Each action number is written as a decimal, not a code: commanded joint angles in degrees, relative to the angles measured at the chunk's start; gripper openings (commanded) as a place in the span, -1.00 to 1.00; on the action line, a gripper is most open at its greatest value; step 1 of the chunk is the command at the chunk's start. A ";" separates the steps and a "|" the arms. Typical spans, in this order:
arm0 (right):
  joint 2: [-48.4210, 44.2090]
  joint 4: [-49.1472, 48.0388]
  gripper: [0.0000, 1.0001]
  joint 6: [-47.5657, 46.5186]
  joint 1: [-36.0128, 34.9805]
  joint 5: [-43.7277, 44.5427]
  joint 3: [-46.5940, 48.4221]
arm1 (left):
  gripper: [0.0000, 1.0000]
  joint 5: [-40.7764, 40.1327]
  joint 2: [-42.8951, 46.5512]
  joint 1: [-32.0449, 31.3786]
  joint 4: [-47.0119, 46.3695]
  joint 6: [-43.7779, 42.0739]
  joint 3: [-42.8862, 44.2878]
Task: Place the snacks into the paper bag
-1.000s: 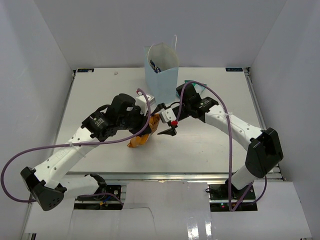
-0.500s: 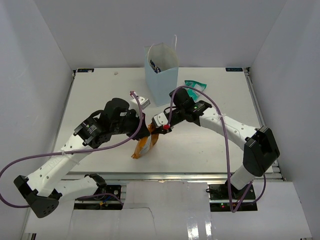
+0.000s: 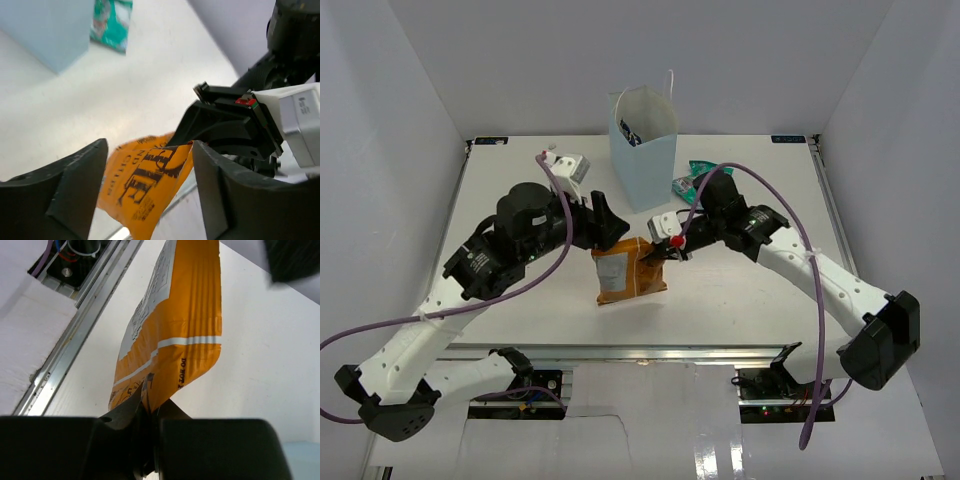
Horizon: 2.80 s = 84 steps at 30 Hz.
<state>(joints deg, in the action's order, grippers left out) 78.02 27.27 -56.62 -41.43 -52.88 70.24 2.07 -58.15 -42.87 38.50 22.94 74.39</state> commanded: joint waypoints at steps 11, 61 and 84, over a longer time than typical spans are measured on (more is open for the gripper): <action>2.83 -17.67 -0.85 47.63 13.92 5.58 29.93 | 0.75 -24.56 6.55 0.07 -8.09 -1.15 8.59; 32.19 -41.95 -0.85 25.10 12.08 46.11 39.71 | 0.75 -25.97 24.05 0.07 -1.32 14.41 -17.00; 35.63 -25.53 0.33 37.88 12.34 41.64 48.40 | 0.76 -25.36 22.12 0.16 -3.08 14.24 -18.14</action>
<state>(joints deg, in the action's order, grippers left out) 118.48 -0.19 -24.64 -29.54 -8.08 113.34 -23.55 -35.59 -42.87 37.23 37.93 56.29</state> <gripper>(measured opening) 0.657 0.877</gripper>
